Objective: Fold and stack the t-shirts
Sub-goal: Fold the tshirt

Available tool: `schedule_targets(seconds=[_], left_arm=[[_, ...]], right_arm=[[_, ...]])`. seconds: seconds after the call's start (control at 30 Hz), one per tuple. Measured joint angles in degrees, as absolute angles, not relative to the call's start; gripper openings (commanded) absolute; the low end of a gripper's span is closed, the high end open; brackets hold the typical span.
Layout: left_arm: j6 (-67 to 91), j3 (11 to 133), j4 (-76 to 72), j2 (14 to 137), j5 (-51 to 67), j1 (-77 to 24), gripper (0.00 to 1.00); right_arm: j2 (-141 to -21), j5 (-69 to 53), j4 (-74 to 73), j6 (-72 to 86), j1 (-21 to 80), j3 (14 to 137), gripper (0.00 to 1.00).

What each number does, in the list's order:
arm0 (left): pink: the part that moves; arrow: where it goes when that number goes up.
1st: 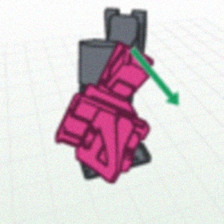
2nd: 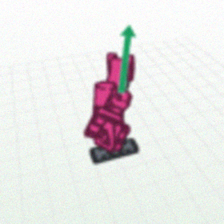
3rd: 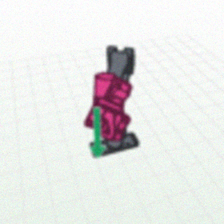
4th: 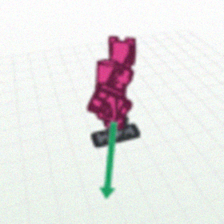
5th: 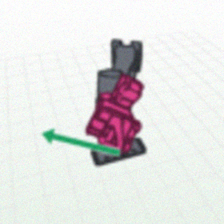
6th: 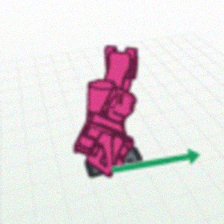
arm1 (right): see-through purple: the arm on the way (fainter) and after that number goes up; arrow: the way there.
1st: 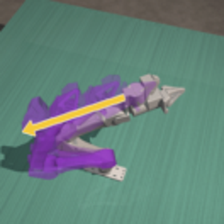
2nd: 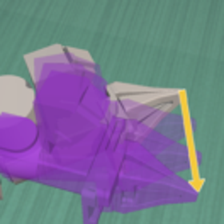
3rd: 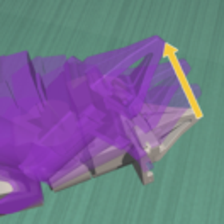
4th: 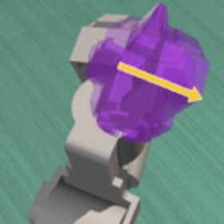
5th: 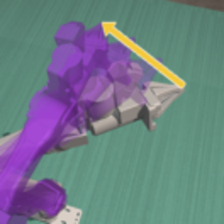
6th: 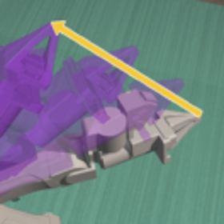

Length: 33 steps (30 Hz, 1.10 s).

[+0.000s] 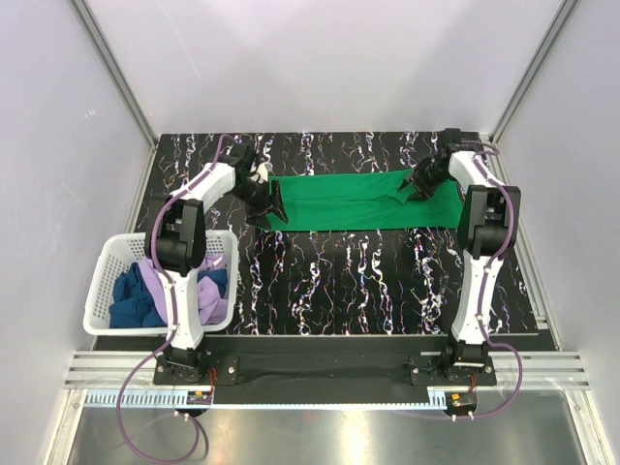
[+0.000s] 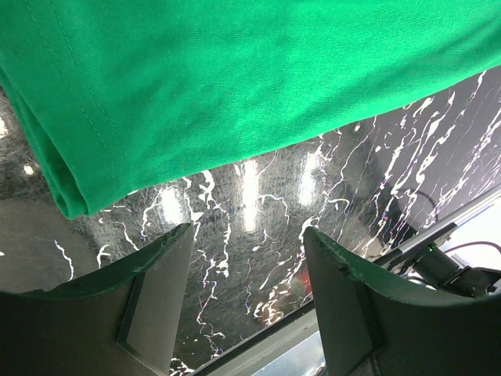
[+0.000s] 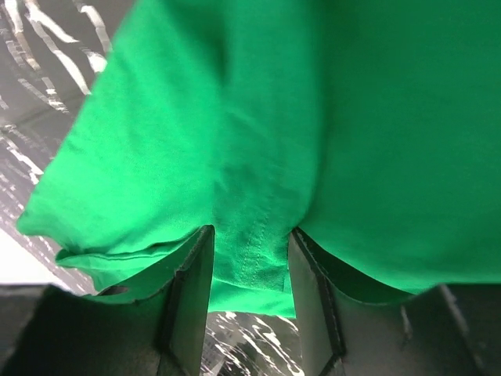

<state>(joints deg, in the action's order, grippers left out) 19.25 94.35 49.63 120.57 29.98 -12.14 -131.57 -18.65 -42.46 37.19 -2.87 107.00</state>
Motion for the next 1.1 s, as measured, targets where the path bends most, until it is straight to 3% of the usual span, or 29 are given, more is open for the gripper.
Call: schedule_targets(seconds=[0.5, 0.87, 1.1], left_arm=[[19.2, 94.4, 49.6, 120.6, 30.0, -12.1, 0.63], [18.9, 94.5, 50.2, 120.6, 27.9, -12.0, 0.64], [18.8, 94.9, 52.1, 120.1, 19.4, -11.7, 0.76]], right_arm=[[-143.7, -23.6, -37.1, 41.5, -0.6, 130.9, 0.57], [-138.3, -15.4, -43.9, 33.5, -0.6, 122.8, 0.46], [-134.1, -2.5, -53.0, 31.6, -0.6, 116.0, 0.62]])
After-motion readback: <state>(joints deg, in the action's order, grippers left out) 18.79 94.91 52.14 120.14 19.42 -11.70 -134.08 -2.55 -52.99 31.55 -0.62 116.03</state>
